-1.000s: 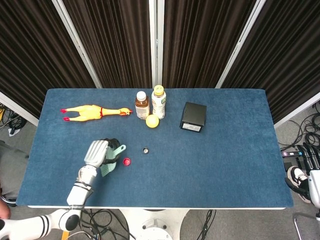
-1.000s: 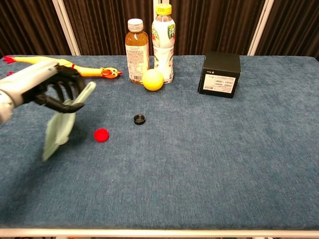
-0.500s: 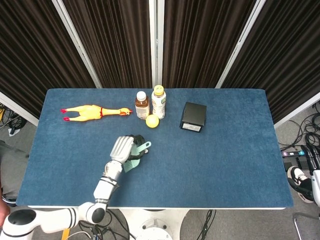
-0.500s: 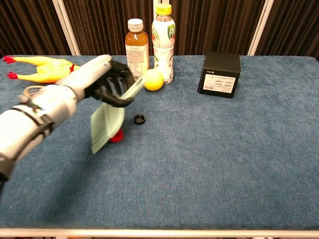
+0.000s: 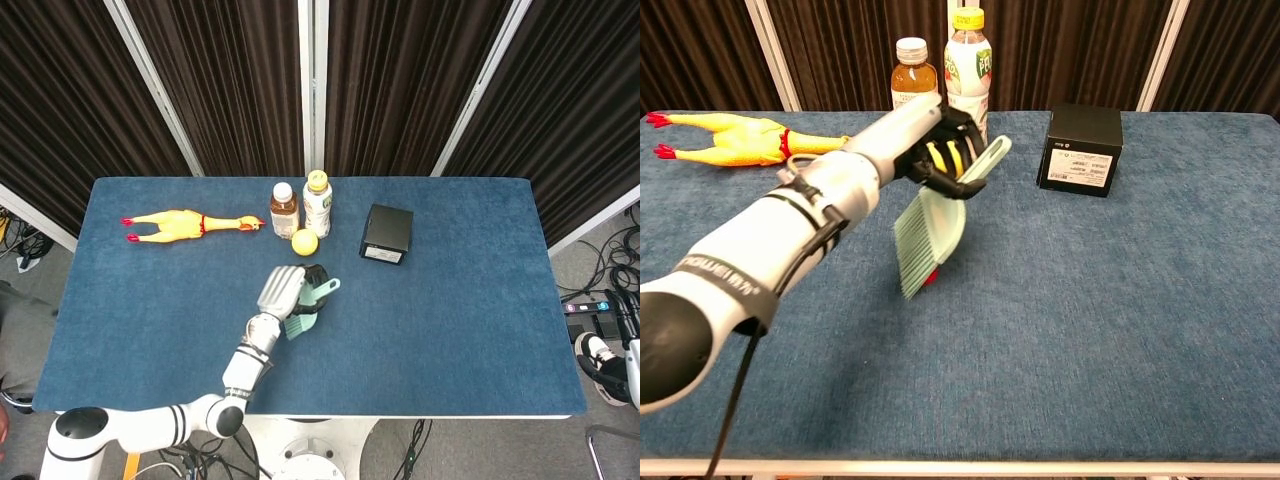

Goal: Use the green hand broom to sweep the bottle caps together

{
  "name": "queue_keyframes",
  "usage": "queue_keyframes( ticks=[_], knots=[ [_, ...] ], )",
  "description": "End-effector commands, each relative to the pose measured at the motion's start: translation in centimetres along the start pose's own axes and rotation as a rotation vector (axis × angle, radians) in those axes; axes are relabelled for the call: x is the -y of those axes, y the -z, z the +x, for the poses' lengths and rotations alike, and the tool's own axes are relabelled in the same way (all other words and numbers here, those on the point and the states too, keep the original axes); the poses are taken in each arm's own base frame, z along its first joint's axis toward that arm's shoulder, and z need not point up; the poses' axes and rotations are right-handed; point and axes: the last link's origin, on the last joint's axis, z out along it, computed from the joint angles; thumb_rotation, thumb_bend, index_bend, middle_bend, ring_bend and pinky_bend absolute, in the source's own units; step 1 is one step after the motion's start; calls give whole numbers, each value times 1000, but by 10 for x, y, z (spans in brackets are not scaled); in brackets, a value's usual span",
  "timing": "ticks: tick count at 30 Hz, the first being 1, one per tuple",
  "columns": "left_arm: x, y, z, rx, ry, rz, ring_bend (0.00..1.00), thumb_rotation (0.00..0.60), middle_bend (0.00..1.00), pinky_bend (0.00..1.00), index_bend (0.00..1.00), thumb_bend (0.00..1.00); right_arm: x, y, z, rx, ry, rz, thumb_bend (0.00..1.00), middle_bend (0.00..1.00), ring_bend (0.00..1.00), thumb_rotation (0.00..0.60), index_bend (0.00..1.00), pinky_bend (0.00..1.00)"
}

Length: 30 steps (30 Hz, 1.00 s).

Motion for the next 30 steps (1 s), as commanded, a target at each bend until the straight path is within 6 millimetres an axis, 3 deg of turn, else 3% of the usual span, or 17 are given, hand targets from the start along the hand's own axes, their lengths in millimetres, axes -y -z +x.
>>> queue_keyframes(
  ticks=[1, 6, 10, 17, 22, 27, 30],
  knots=[
    [-2, -1, 9, -20, 3, -9, 478, 600, 592, 500, 514, 404, 0, 0, 1, -3, -1, 2, 89, 50, 0, 600, 0, 0],
    [17, 13, 41, -68, -48, -16, 478, 600, 593, 499, 514, 405, -1, 0, 2, -8, -3, 8, 89, 50, 0, 600, 0, 0],
    [50, 33, 71, -85, -166, 8, 478, 600, 593, 491, 514, 404, -1, -2, 1, -6, -6, 14, 89, 50, 0, 600, 0, 0],
    [123, 75, 110, 8, -615, 63, 477, 600, 586, 461, 511, 409, 2, -6, -2, -1, -7, 32, 89, 51, 0, 600, 0, 0],
    [142, 95, 107, 140, -742, 92, 475, 600, 568, 433, 503, 410, 7, -8, -6, 9, -10, 47, 89, 50, 0, 600, 0, 0],
    [151, 93, 92, 223, -769, 130, 469, 600, 546, 409, 468, 400, 8, -5, -5, 4, -8, 52, 89, 49, 0, 600, 0, 0],
    [151, 91, 86, 244, -745, 144, 391, 600, 460, 386, 353, 292, 7, -2, -4, 3, -9, 43, 89, 49, 0, 600, 0, 0]
  ],
)
